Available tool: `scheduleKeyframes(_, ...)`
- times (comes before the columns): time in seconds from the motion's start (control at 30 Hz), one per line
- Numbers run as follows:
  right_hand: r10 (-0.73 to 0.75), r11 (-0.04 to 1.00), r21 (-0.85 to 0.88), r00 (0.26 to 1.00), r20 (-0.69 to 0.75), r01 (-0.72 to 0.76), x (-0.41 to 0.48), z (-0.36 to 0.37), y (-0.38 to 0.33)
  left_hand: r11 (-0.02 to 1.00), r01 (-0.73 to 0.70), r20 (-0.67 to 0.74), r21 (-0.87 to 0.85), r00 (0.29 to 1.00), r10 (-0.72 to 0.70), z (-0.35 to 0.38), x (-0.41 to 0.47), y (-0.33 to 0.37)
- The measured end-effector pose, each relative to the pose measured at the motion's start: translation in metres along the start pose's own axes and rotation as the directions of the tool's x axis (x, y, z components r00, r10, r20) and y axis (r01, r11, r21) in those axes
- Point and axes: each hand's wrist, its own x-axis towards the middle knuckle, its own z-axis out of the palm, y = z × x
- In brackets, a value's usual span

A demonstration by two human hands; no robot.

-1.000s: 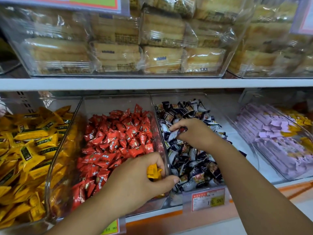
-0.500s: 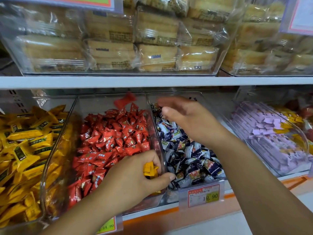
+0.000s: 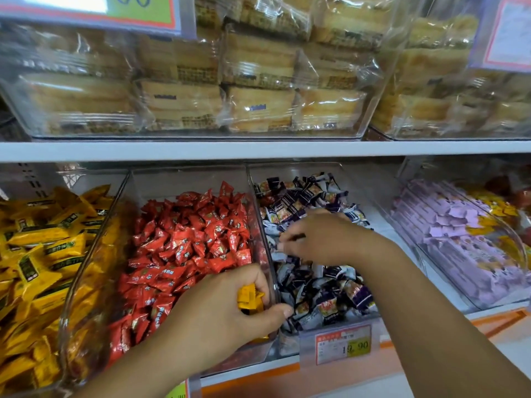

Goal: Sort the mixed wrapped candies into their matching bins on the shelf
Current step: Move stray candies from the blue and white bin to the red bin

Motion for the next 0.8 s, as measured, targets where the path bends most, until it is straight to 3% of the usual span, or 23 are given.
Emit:
scheduleKeyframes(0.03, -0.043, 0.994, 0.095, 0.989, -0.141, 0.057, 0.002, -0.003, -0.003, 1.0, 0.002, 0.003, -0.006, 1.0, -0.002, 0.0, 0.0, 0.0)
scheduleKeyframes(0.1, -0.074, 0.972, 0.169, 0.895, -0.439, 0.163, 0.02, -0.001, -0.012, 1.0, -0.003, 0.008, -0.018, 1.0, 0.003, 0.001, 0.0, 0.0)
scheduleKeyframes(0.13, -0.077, 0.963, 0.186, 0.865, -0.495, 0.193, 0.032, 0.003, -0.016, 1.0, -0.007, 0.004, -0.022, 1.0, 0.007, 0.001, 0.0, 0.0)
scheduleKeyframes(0.23, -0.129, 0.96, 0.183, 0.918, -0.376, 0.21, 0.074, 0.019, -0.023, 0.999, -0.021, 0.004, -0.033, 1.0, 0.021, 0.001, -0.001, 0.001)
scheduleKeyframes(0.3, -0.079, 0.99, 0.103, 0.979, -0.189, 0.1, 0.09, 0.022, -0.02, 0.999, -0.022, 0.015, -0.041, 1.0, 0.022, 0.002, 0.0, -0.001)
scheduleKeyframes(0.4, 0.006, 1.0, 0.008, 1.0, -0.001, -0.006, 0.097, 0.01, -0.017, 0.999, -0.037, 0.002, -0.039, 0.999, 0.037, 0.002, 0.0, -0.003)
scheduleKeyframes(0.6, -0.027, 0.996, 0.086, 0.997, 0.077, 0.02, 0.093, 0.004, -0.014, 0.998, -0.048, -0.017, -0.037, 0.999, 0.048, 0.002, -0.001, -0.002)
scheduleKeyframes(0.8, -0.059, 0.988, 0.145, 0.997, 0.054, 0.051, 0.089, 0.004, -0.011, 0.998, -0.046, -0.009, -0.042, 0.999, 0.046, 0.003, 0.001, -0.004)
